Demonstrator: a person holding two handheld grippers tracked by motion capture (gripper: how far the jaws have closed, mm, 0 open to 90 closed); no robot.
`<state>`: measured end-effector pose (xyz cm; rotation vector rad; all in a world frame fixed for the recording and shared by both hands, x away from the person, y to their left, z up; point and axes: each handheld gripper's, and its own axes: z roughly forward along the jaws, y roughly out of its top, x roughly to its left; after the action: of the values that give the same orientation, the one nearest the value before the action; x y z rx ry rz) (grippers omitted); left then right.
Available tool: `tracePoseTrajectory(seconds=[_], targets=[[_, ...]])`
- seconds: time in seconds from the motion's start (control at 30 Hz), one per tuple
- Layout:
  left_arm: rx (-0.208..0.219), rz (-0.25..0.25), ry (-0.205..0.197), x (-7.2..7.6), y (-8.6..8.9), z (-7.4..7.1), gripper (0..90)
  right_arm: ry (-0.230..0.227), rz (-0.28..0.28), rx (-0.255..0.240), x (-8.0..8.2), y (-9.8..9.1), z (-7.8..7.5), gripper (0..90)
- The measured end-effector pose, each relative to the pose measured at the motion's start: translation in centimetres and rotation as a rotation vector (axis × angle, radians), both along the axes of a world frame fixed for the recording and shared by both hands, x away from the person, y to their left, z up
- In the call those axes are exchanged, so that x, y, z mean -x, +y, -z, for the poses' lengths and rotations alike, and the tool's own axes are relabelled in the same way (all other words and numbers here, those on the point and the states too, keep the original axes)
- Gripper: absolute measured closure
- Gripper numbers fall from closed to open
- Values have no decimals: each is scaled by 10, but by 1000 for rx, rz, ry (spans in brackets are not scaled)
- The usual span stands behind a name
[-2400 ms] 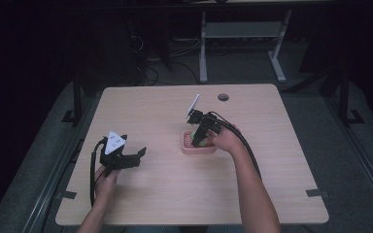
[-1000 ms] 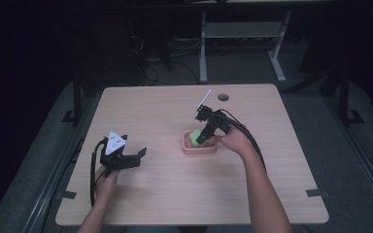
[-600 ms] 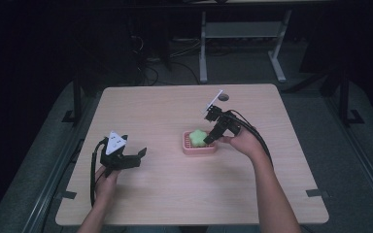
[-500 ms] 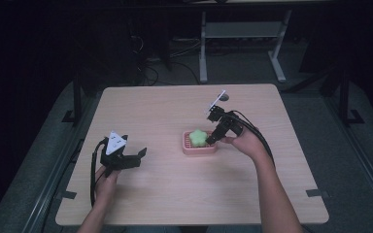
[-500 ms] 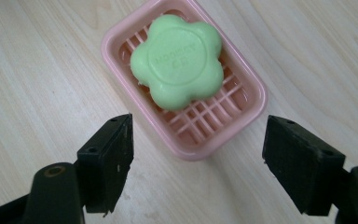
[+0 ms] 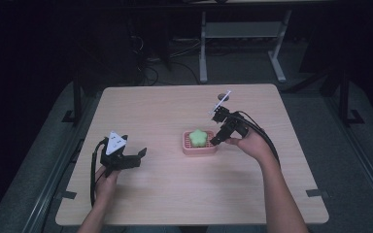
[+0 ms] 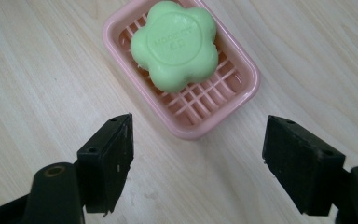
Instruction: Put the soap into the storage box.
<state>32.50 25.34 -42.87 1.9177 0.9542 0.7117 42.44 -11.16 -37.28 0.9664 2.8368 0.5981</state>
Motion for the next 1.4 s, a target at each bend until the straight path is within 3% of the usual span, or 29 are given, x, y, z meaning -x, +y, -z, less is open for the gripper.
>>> tracePoseTrajectory(seconds=[1.4], targets=[[-9, 4, 7, 0, -1, 1, 143, 12, 82, -54, 36, -60, 20, 247]])
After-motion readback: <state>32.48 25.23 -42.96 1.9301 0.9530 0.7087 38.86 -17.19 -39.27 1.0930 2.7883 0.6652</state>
